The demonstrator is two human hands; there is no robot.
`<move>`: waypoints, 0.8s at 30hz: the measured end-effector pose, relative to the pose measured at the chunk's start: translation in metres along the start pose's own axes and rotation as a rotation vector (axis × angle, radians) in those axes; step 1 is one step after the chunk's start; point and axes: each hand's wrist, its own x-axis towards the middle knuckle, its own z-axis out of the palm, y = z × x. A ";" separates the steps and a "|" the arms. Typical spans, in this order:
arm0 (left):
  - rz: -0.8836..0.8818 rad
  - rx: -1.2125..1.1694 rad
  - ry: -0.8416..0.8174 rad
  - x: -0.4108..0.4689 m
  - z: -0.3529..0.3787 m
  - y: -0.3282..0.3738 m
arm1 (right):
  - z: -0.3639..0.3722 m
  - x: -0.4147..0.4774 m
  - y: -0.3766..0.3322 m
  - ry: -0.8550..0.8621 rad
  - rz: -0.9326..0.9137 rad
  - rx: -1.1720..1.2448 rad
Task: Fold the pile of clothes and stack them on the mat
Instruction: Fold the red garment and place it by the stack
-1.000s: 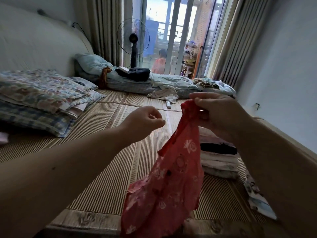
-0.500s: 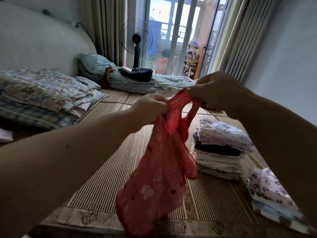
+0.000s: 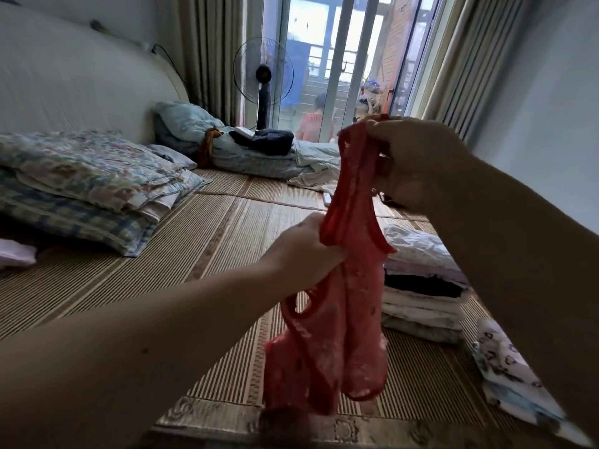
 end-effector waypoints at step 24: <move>-0.477 -0.566 -0.324 0.022 -0.068 -0.031 | -0.086 -0.015 0.028 0.105 0.046 -0.442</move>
